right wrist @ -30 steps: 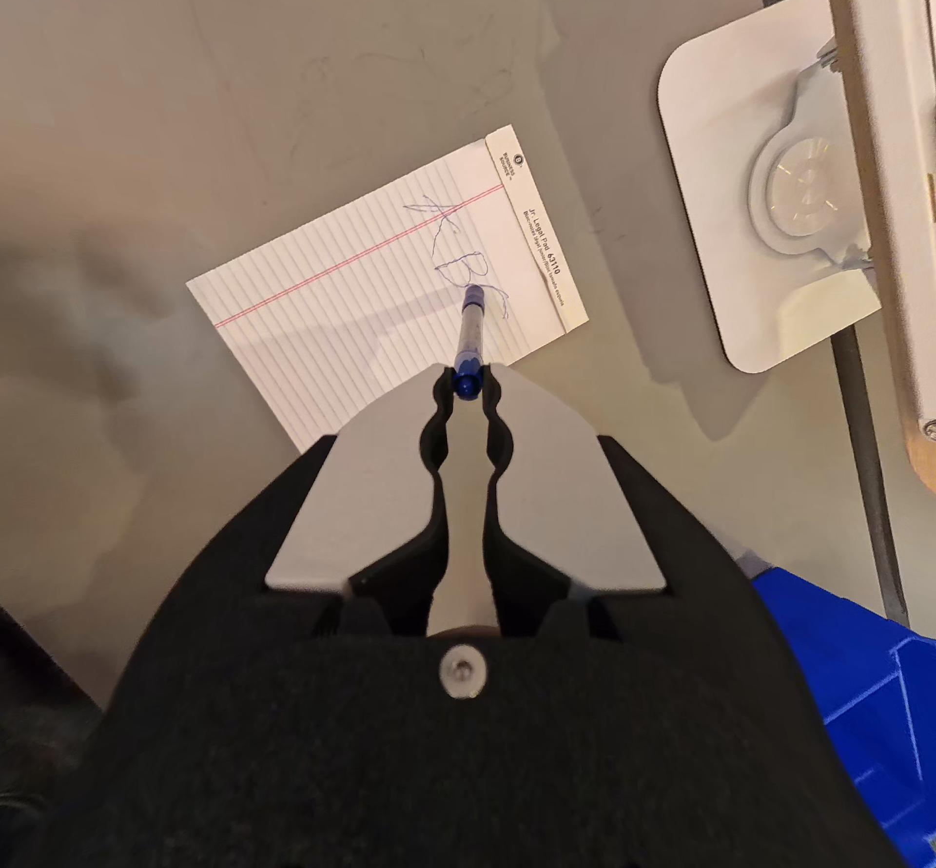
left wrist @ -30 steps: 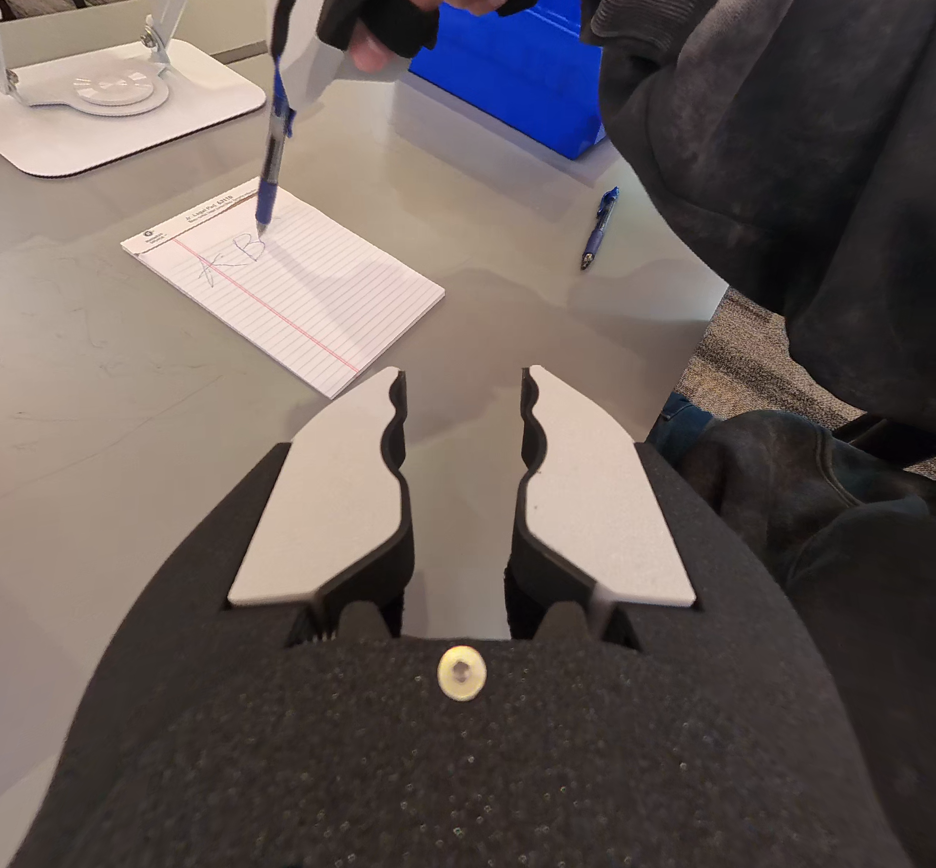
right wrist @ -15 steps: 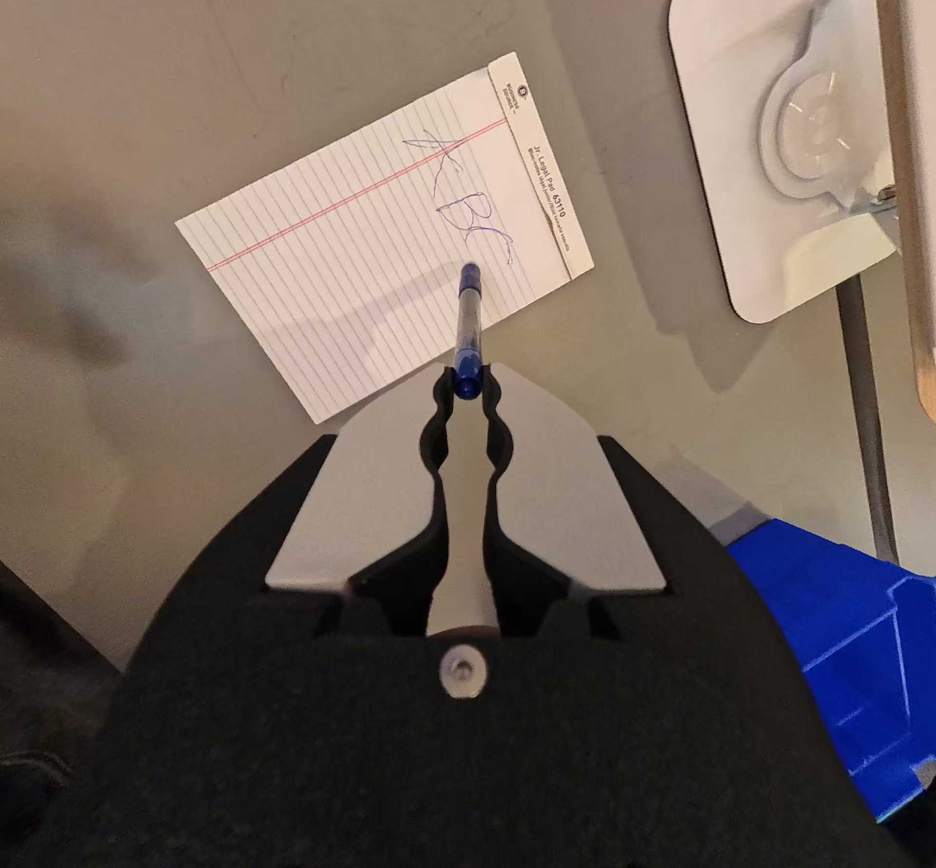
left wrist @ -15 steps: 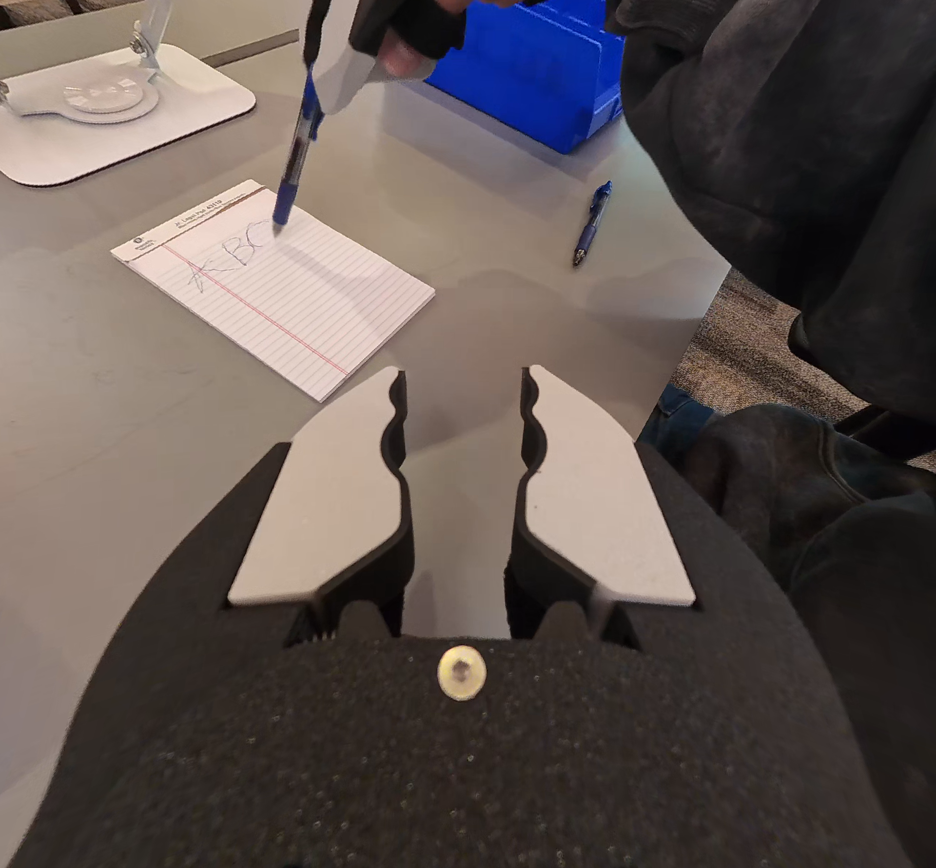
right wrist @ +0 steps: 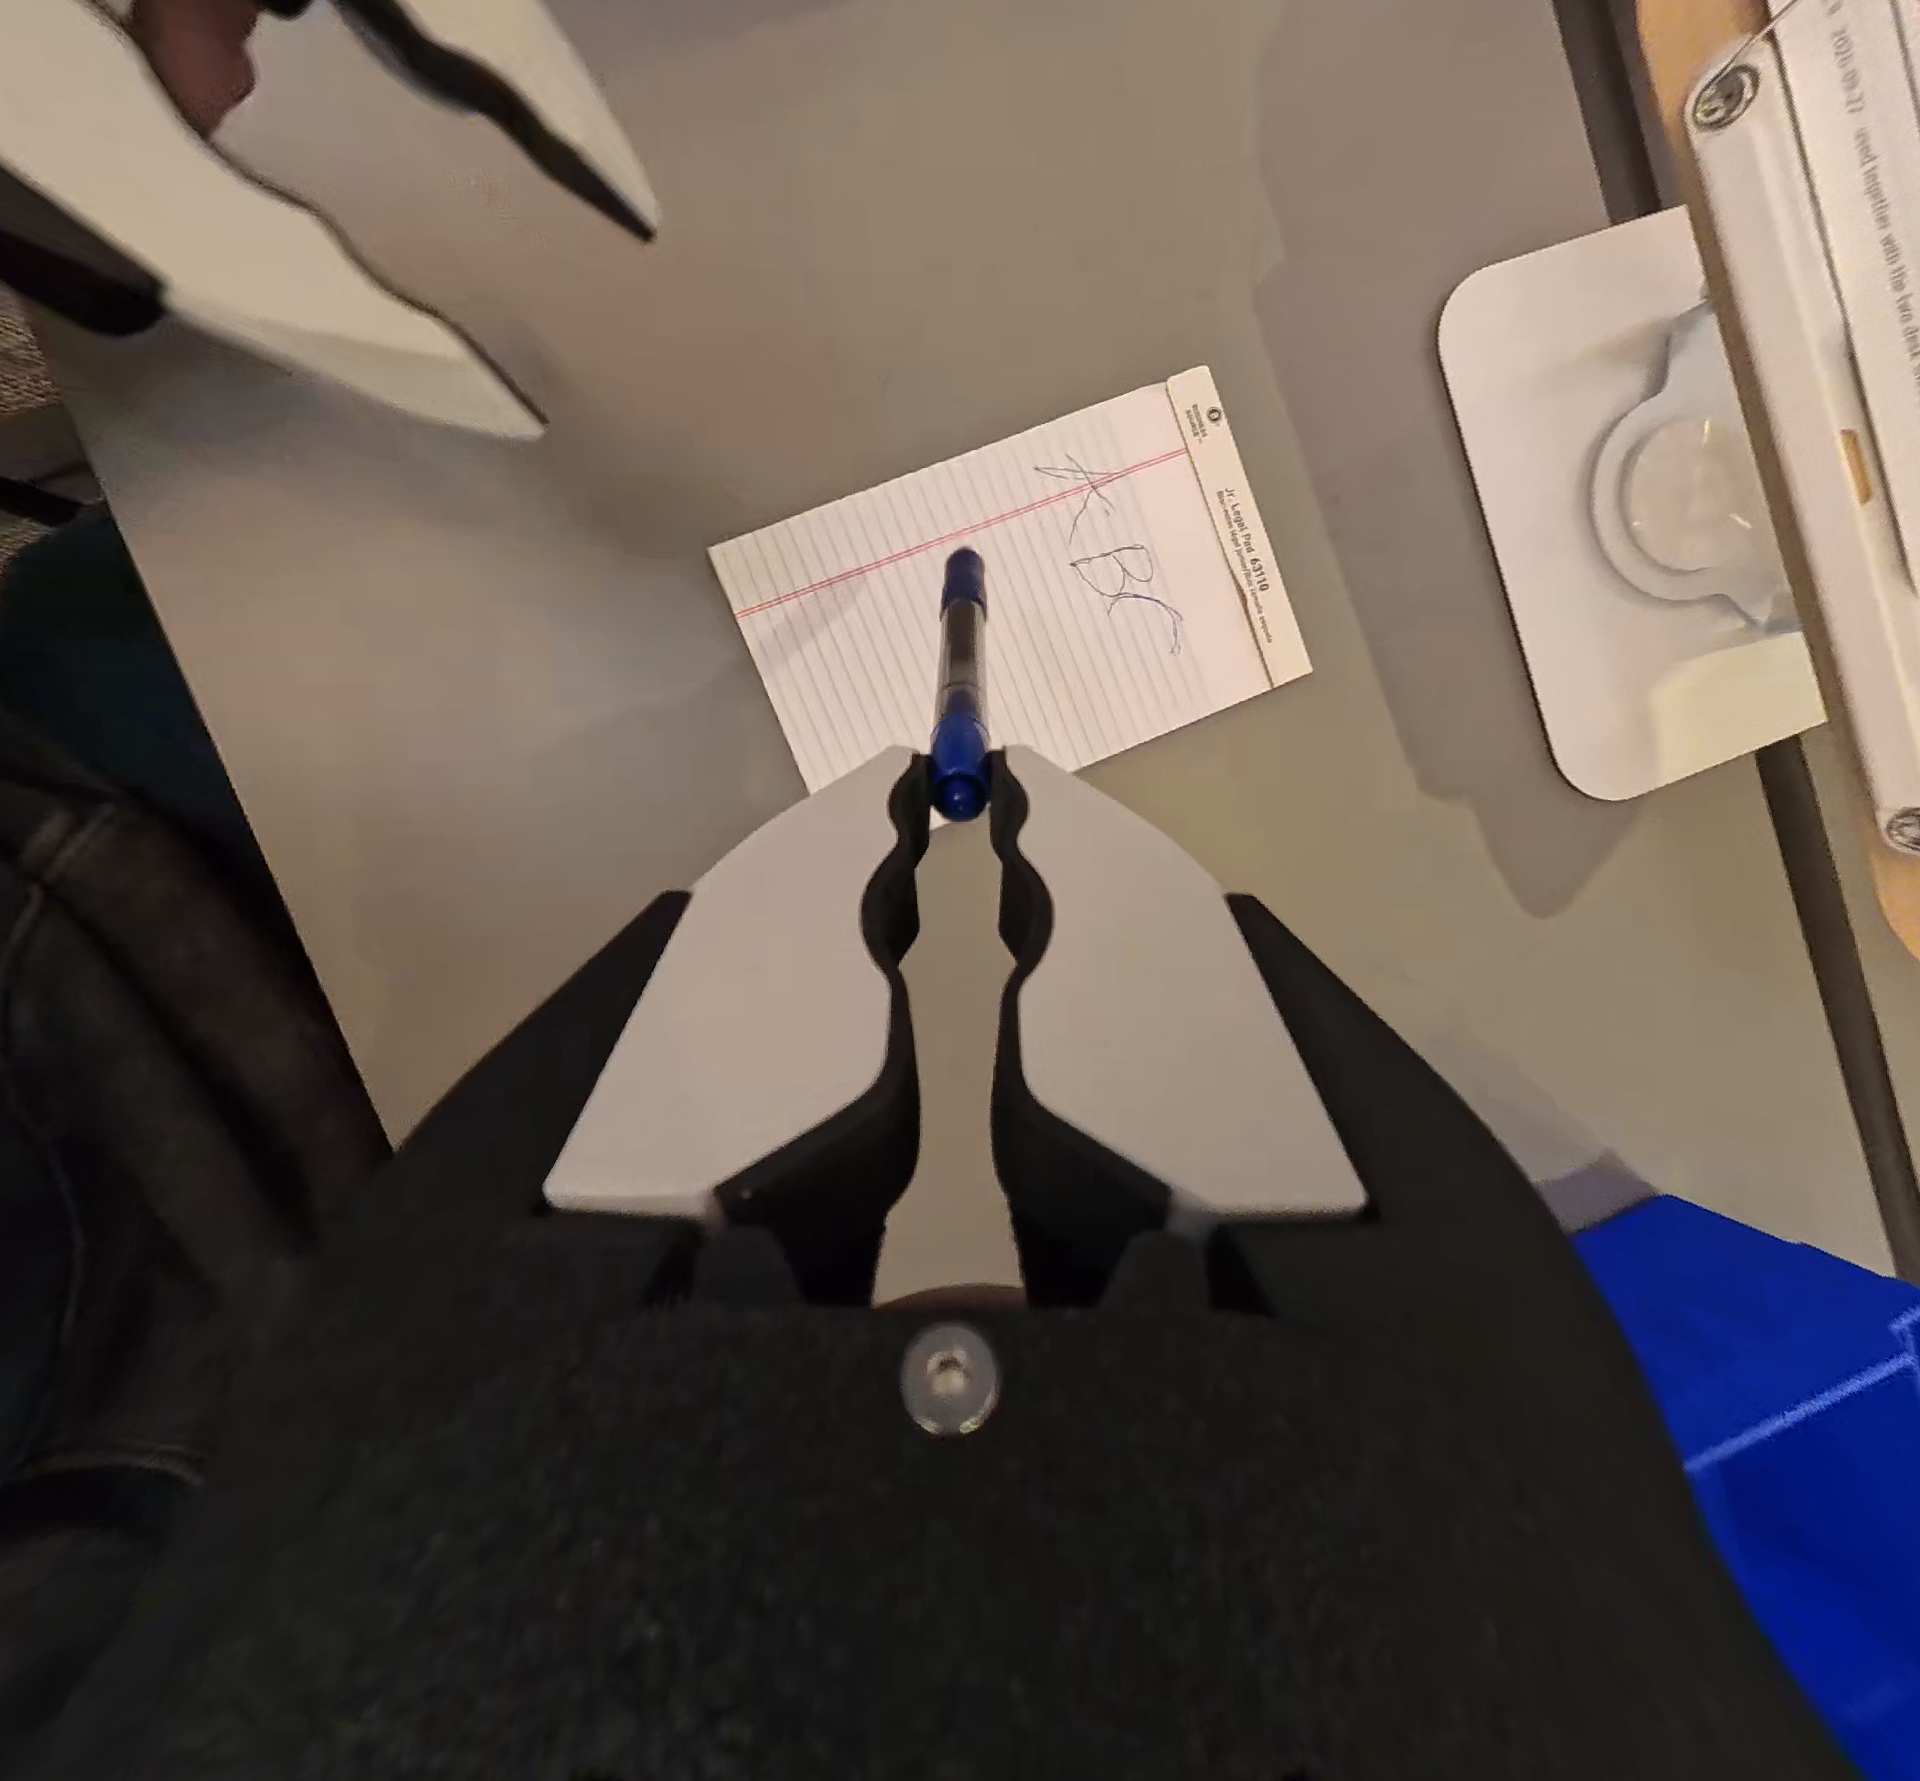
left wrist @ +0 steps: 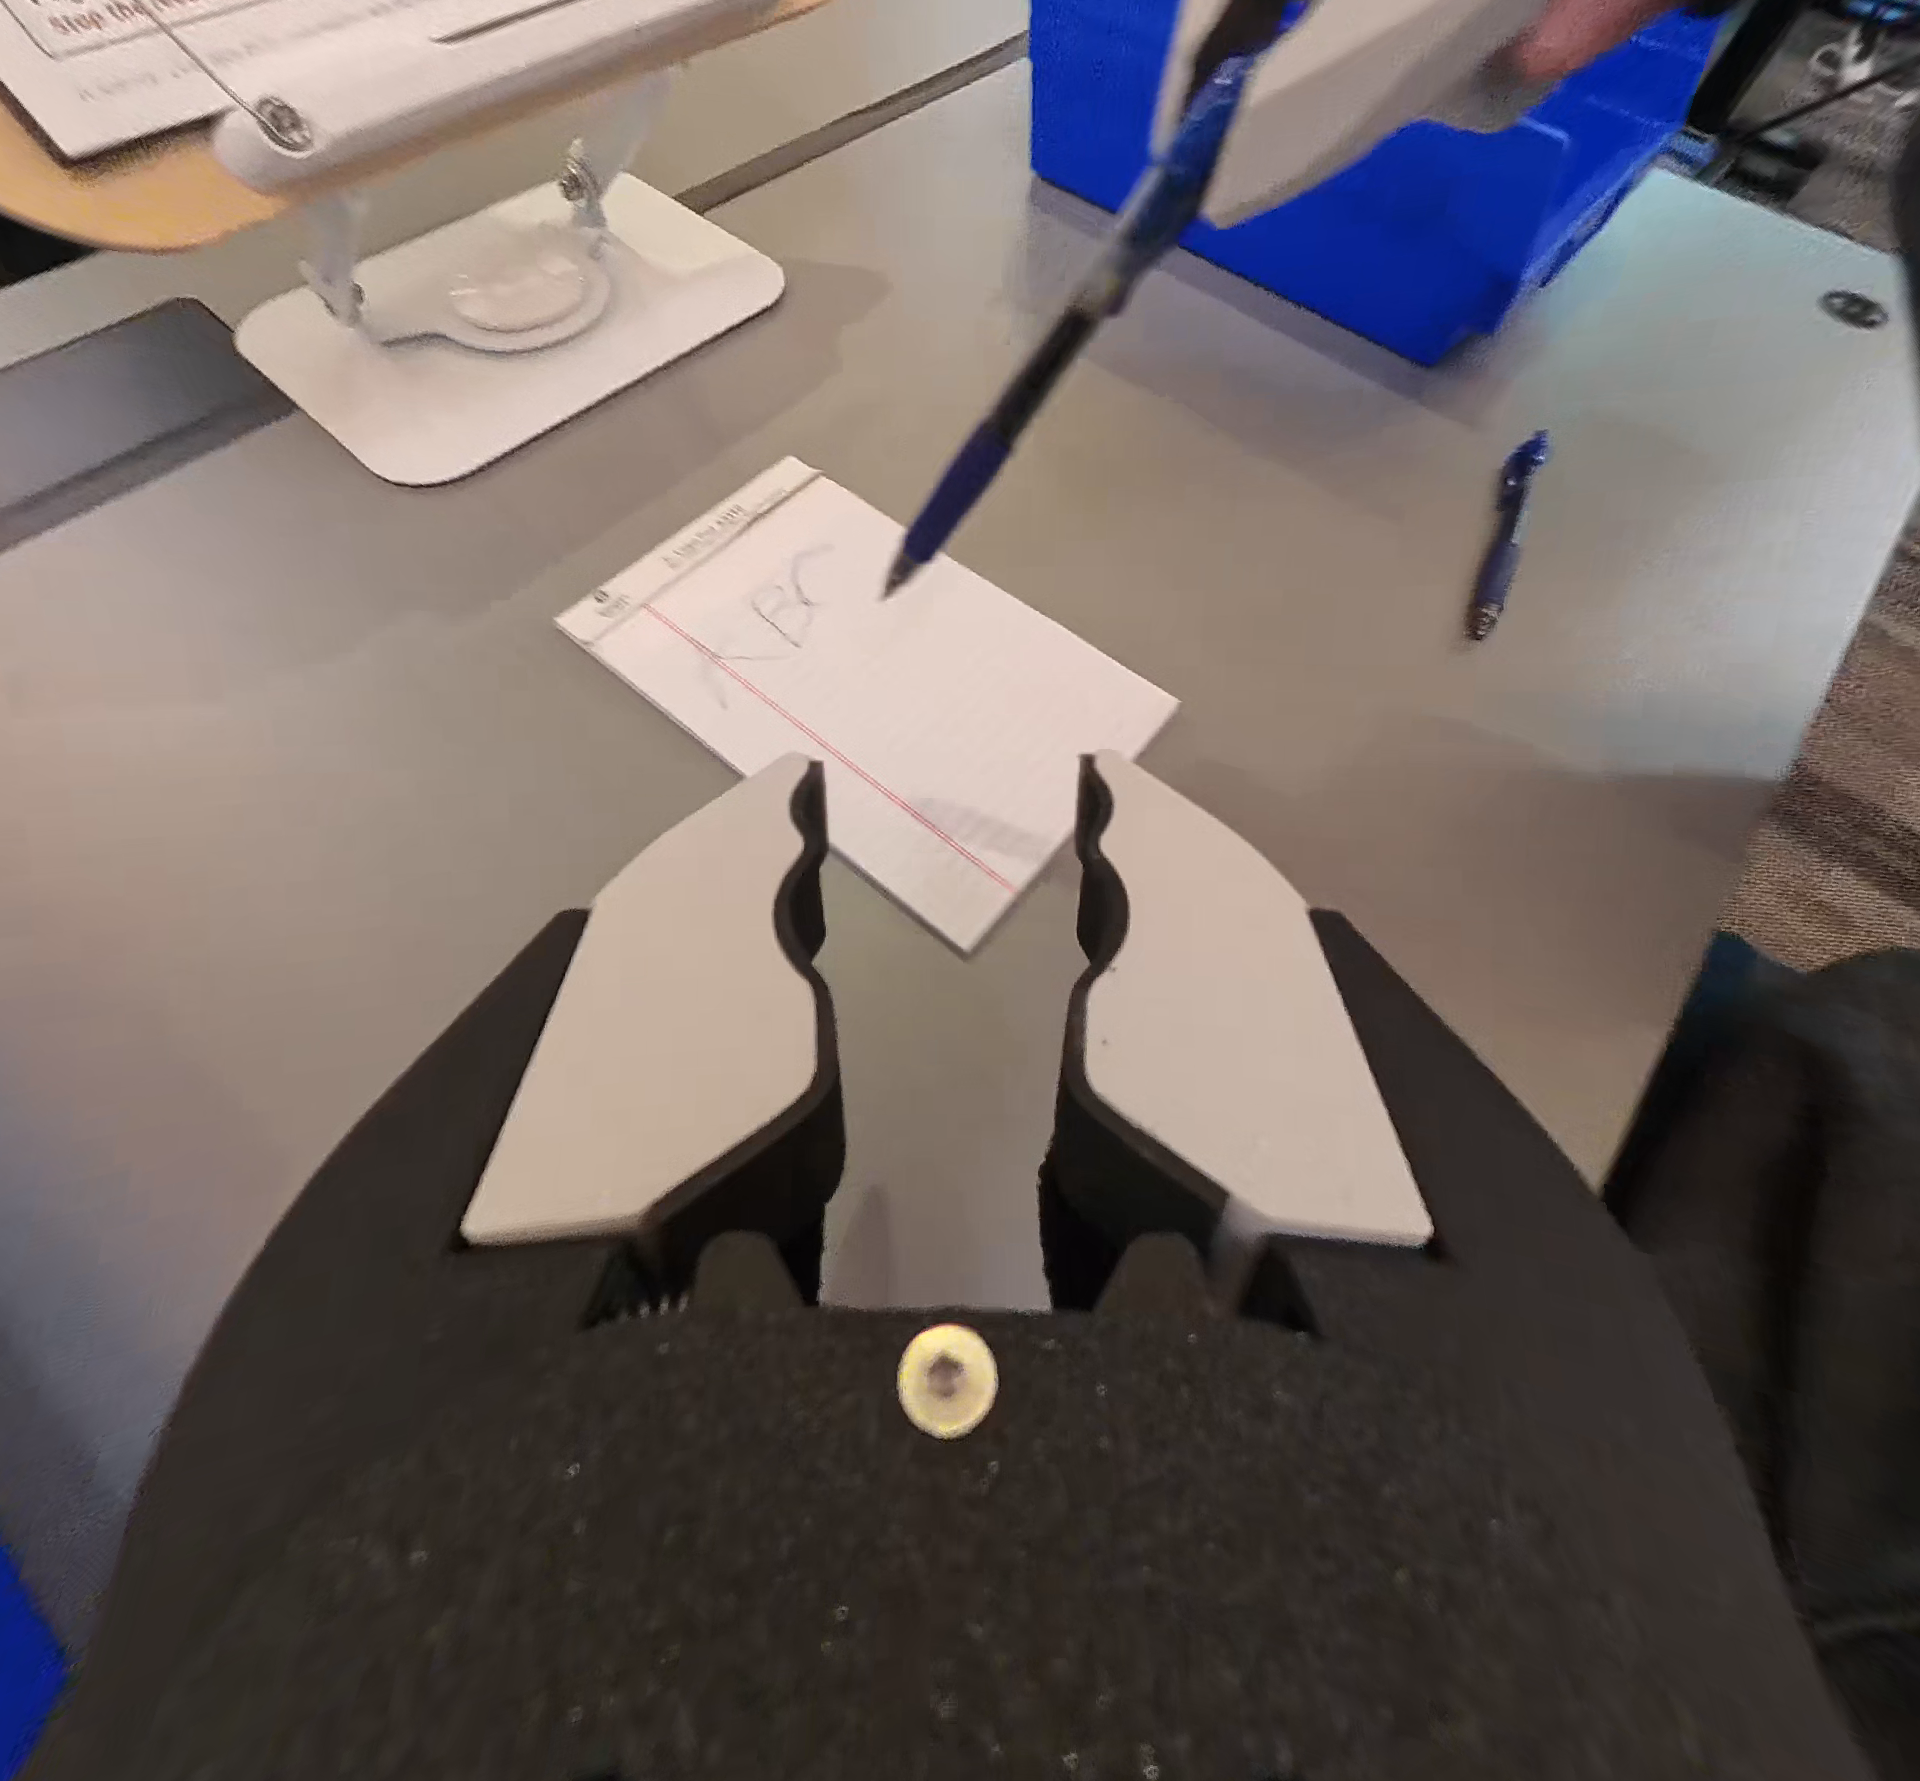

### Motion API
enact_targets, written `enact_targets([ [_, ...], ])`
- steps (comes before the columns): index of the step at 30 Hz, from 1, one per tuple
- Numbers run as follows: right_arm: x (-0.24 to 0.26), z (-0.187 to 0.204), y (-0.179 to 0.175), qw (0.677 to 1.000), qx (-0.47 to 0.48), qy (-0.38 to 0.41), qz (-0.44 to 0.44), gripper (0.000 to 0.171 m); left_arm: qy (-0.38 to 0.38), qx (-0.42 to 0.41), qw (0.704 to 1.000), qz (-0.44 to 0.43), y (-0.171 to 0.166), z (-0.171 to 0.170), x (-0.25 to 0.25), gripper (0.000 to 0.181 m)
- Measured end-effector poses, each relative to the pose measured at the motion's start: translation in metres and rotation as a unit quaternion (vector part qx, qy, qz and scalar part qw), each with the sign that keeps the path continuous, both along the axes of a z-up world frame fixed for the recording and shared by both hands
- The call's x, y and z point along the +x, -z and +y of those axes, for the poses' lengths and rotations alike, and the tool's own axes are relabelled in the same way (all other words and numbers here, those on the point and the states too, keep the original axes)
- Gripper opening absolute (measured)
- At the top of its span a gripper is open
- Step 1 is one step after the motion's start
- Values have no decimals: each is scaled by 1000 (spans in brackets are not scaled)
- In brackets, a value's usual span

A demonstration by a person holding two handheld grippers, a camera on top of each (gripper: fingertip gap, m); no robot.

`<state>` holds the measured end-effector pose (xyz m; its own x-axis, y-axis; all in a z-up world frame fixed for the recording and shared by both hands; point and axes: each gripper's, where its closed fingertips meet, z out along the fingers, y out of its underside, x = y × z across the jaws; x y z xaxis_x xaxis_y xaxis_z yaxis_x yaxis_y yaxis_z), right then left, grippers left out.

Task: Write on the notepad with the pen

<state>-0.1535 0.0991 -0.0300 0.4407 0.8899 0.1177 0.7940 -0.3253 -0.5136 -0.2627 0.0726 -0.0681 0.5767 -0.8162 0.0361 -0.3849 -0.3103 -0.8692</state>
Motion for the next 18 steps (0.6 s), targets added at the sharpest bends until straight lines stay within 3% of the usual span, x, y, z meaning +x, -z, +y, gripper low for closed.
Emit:
enact_targets([
  [4,1,0,-9,999,-3,2,36,11,6,-19,1000,1,4,18,0,49],
  [11,2,-2,-13,985,-53,-3,166,11,27,-19,999,-18,9,15,5,49],
  [18,-13,-17,-12,982,-66,-47,168,11,102,28,994,33,1,18,40,51],
])
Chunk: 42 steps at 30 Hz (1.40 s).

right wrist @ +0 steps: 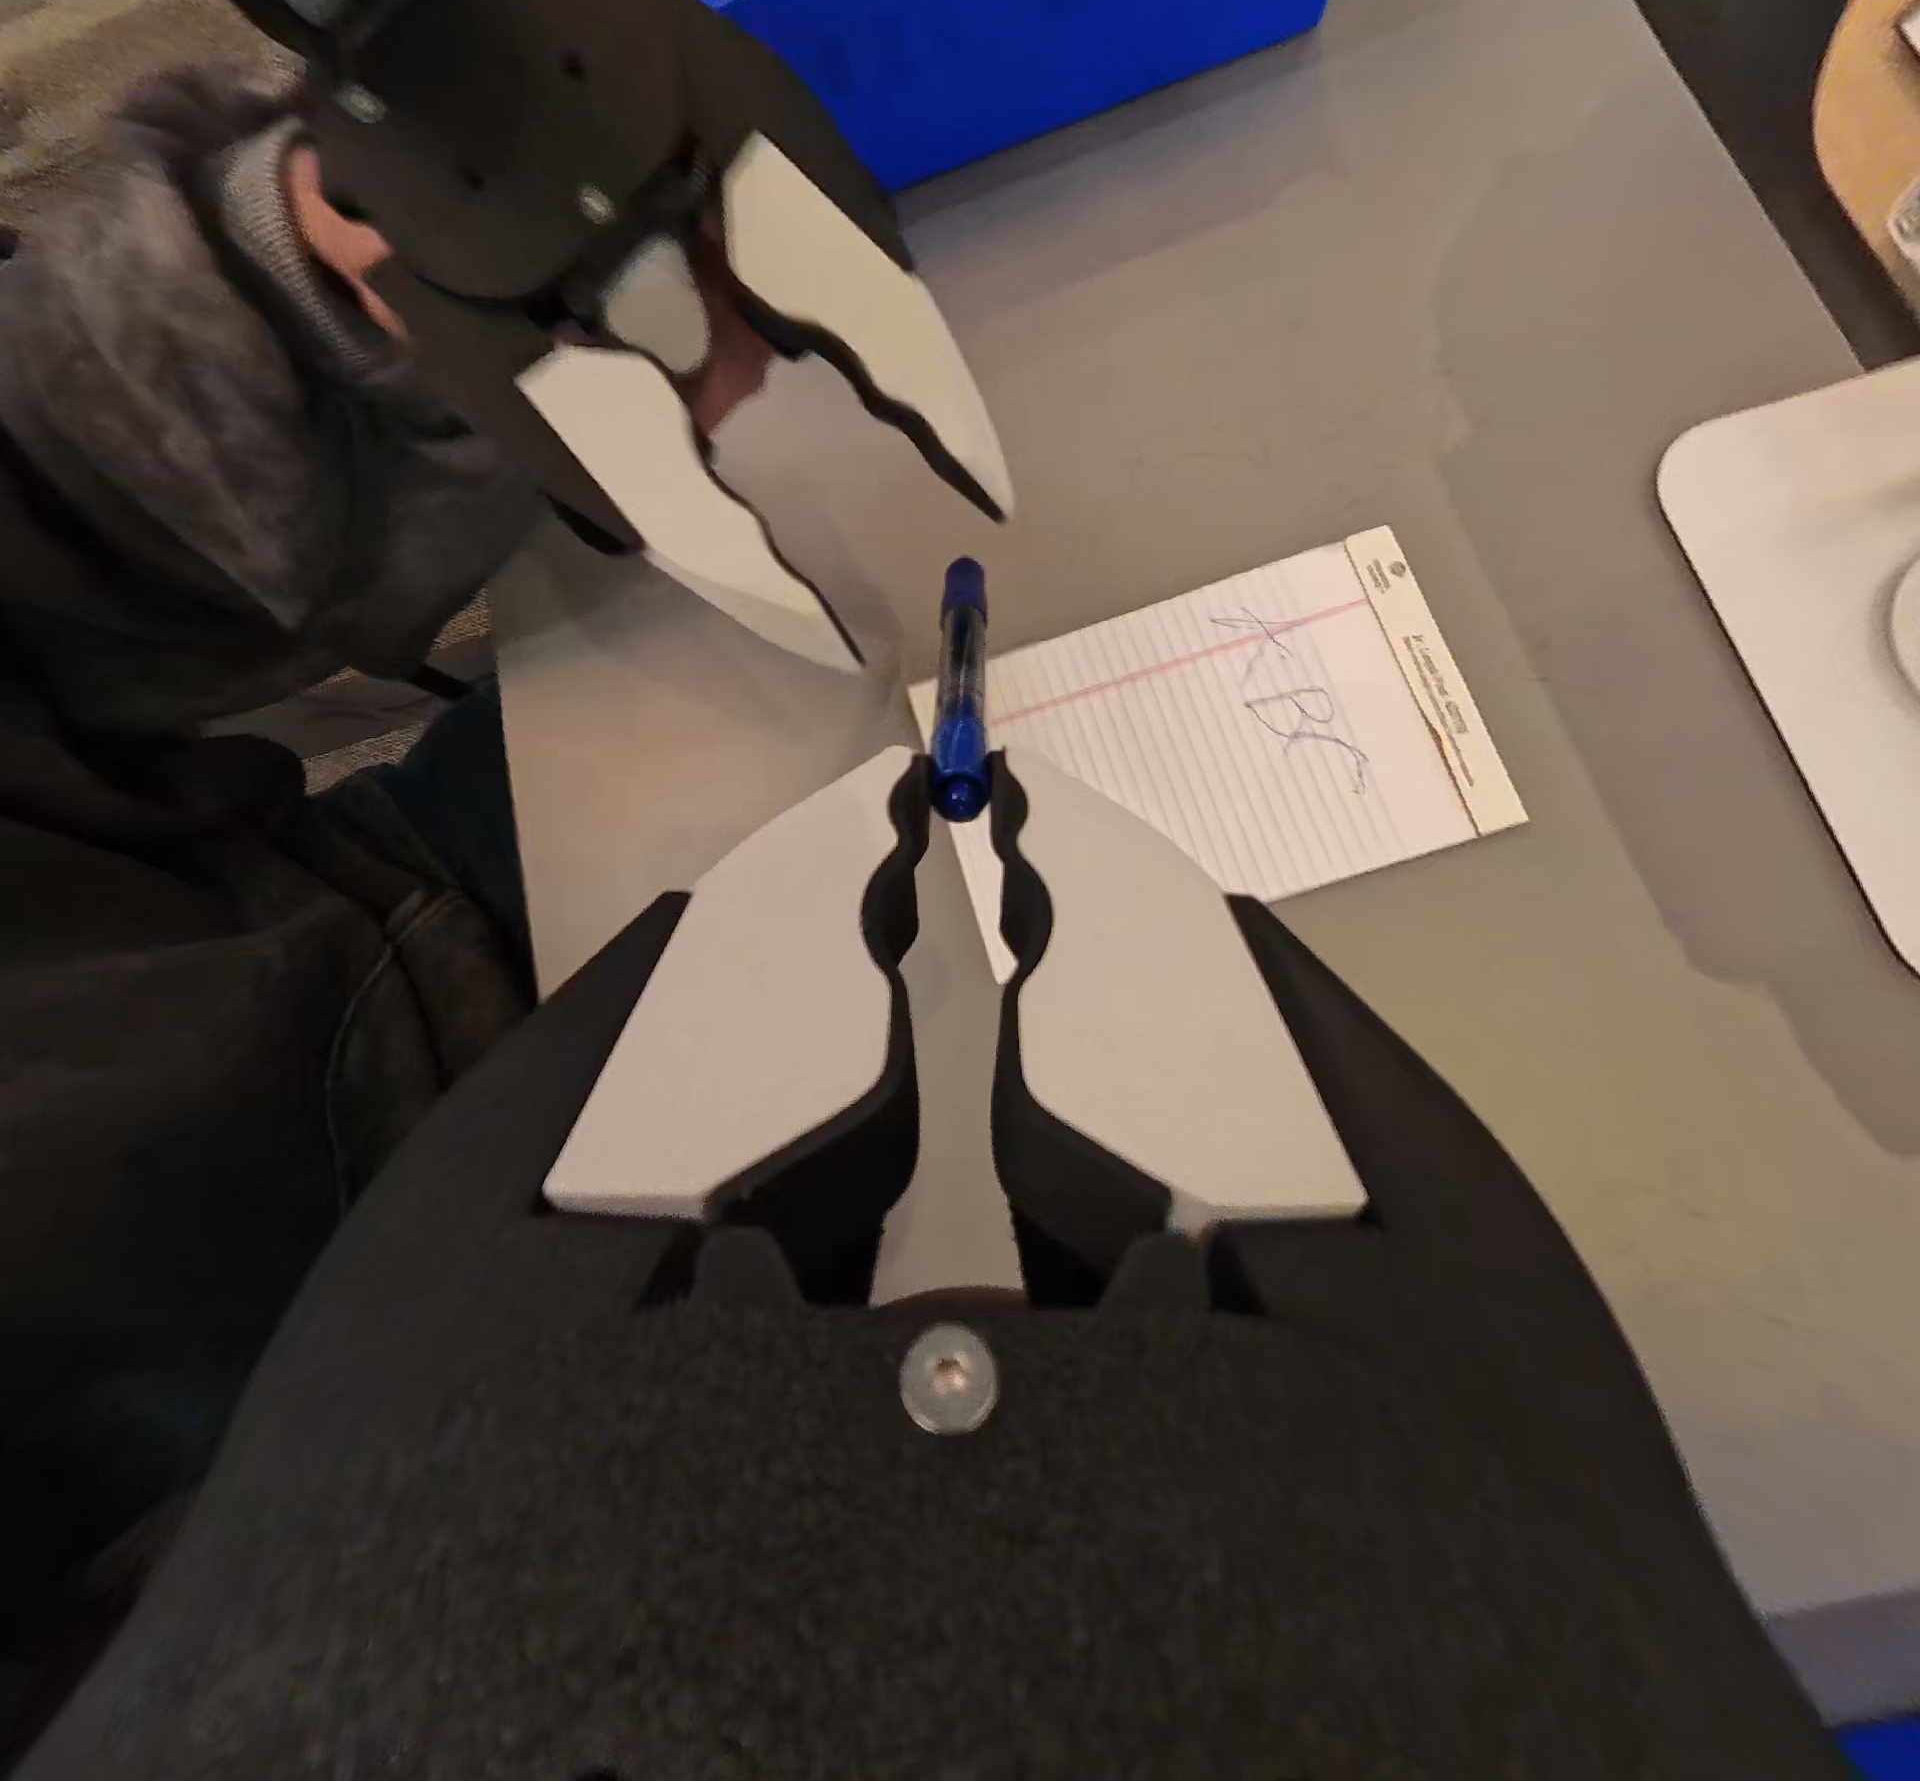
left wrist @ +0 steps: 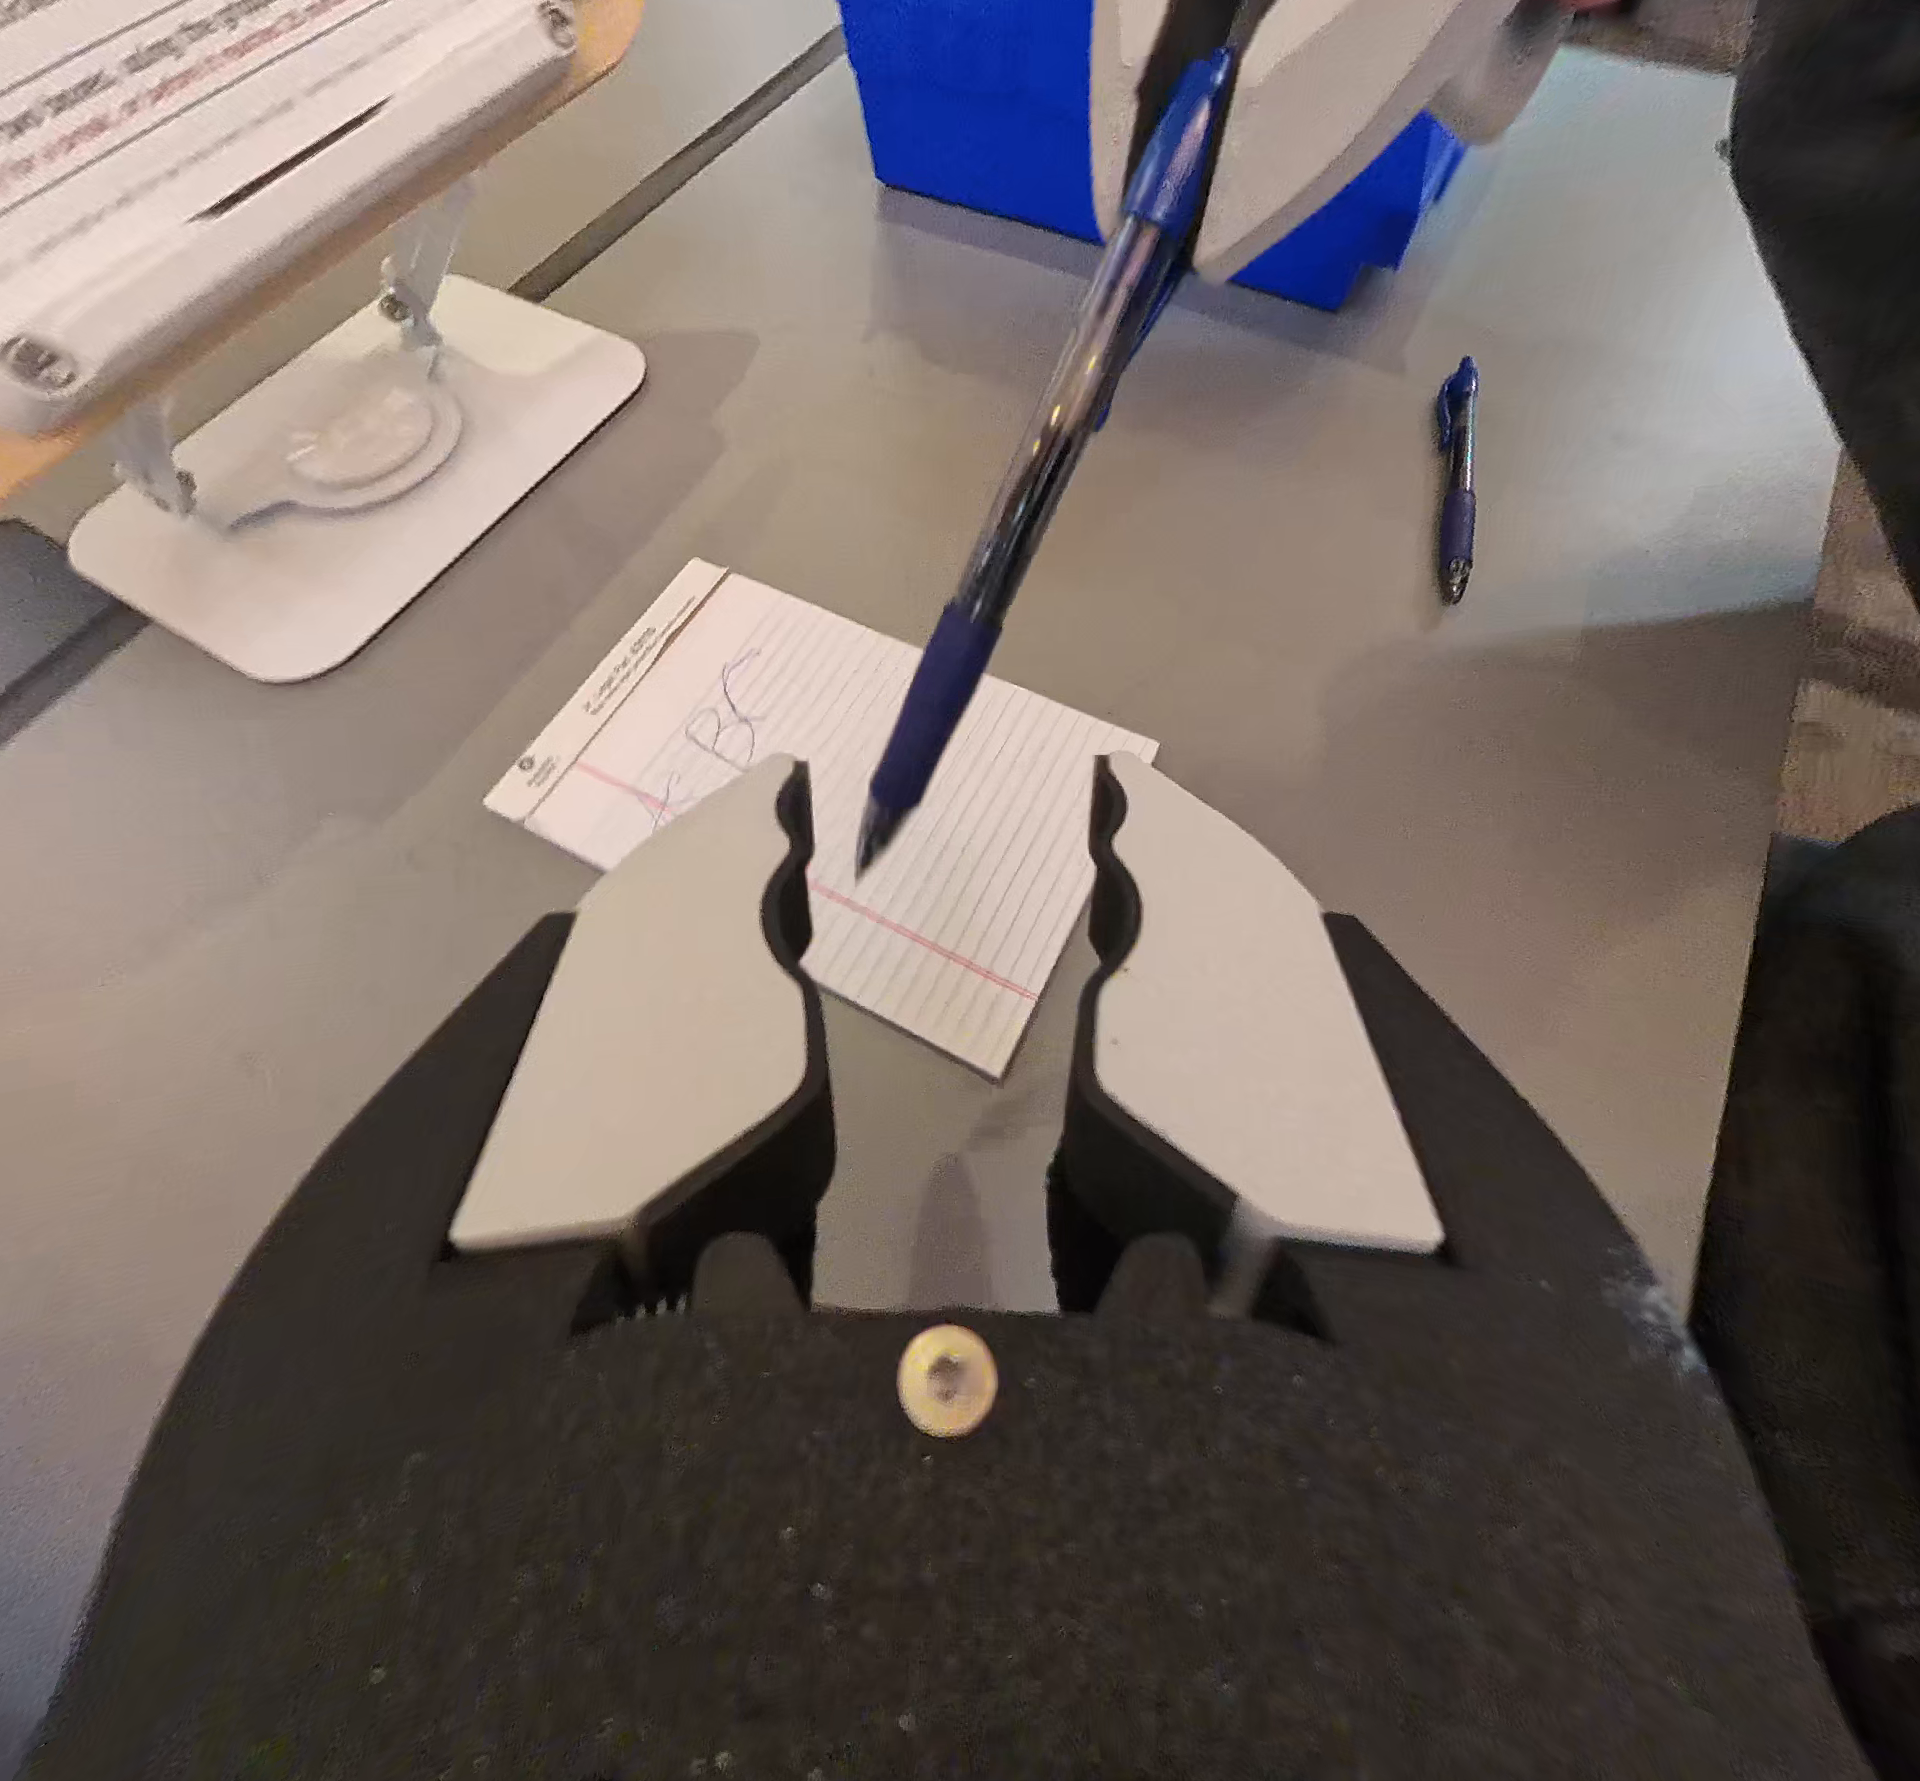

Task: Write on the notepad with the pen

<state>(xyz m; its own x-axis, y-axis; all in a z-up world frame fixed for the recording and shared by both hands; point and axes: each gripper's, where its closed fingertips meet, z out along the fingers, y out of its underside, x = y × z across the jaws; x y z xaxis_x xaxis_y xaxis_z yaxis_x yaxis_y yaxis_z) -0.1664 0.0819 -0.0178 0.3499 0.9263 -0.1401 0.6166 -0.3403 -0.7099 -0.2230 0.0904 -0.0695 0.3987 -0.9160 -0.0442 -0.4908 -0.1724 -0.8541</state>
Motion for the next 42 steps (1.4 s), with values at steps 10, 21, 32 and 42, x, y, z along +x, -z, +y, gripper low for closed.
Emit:
enact_targets([
  [10,-27,-8,-41,997,11,-36,60,11,45,-16,998,-28,13,-6,41,5],
  [21,-41,-5,-66,949,4,-14,316,37,115,-119,963,-211,-12,-33,57,2],
  [32,-59,6,-50,930,4,32,365,11,121,-131,963,-204,-2,-35,57,1],
  [42,-16,52,-34,943,141,130,270,11,22,-120,989,-88,38,-34,11,70],
])
